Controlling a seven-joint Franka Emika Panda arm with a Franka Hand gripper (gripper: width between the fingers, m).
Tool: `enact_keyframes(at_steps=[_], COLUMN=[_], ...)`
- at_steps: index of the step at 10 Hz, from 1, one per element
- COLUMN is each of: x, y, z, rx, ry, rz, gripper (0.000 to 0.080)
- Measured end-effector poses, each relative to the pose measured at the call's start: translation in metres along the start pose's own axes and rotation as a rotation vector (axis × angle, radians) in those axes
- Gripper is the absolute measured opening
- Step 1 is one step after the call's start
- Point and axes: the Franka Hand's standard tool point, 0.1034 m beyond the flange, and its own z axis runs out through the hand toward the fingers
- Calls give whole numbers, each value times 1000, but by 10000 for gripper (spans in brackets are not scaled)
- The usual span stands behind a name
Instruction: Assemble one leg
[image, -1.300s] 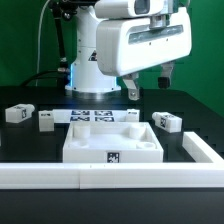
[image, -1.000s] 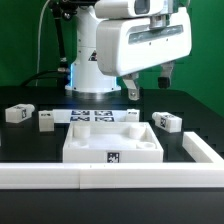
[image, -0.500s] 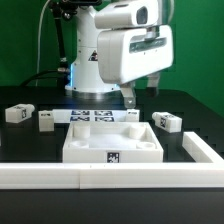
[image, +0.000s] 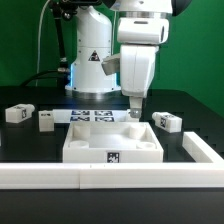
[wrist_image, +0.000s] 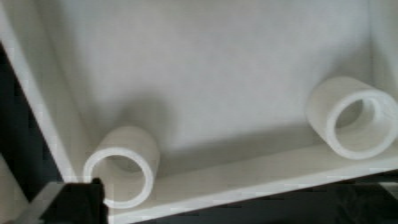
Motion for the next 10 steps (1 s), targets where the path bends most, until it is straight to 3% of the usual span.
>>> enact_keyframes(at_steps=[2,3,7,10], x=[0,-5,-37,-35], y=[0,-1,-26,-25], z=[0,3,29,28], rx=[1,-20,22,19], ry=[0,11,5,7], rz=[-2,-103,-188,-185], gripper=[650,650,650,650])
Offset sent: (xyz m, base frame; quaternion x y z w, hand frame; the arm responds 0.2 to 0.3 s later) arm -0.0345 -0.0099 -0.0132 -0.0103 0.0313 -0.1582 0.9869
